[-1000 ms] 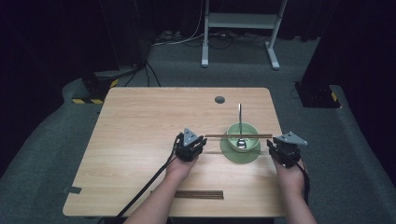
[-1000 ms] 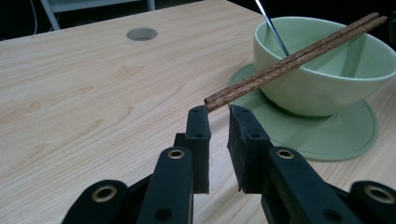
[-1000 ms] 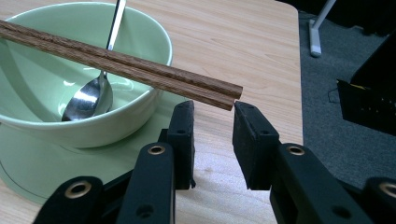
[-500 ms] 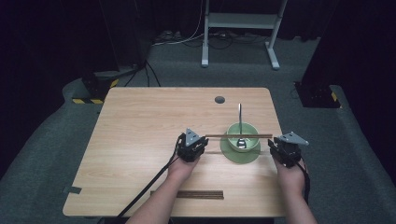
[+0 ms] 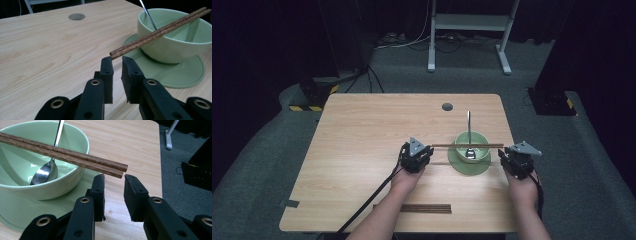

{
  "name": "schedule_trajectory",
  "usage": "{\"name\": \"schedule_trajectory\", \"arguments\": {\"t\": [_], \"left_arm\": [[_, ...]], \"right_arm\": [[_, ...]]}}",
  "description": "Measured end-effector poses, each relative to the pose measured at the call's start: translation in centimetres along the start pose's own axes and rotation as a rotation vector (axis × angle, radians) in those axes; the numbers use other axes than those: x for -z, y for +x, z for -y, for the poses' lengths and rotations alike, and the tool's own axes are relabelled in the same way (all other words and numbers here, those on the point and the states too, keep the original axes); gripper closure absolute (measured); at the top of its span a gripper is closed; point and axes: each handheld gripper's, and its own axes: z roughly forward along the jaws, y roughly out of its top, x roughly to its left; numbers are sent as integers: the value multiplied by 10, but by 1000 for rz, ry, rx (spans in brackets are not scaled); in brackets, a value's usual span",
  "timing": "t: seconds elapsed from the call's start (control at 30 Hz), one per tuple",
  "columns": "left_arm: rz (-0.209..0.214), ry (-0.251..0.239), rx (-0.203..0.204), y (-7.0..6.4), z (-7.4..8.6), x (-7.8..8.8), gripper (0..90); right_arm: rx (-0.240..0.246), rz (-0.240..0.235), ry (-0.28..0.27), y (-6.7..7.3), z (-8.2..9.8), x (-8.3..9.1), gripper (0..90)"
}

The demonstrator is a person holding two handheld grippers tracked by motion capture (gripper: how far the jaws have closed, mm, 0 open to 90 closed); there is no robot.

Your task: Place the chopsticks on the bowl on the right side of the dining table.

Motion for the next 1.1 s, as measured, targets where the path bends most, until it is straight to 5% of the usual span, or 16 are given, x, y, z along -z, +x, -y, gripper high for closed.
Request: {"name": "schedule_trajectory", "arguments": {"t": [1.1], "left_arm": [[-18,-1,-14,-1,1,-1,847]], "right_arm": [[-4,20,6,-2,0,-5,777]]}}
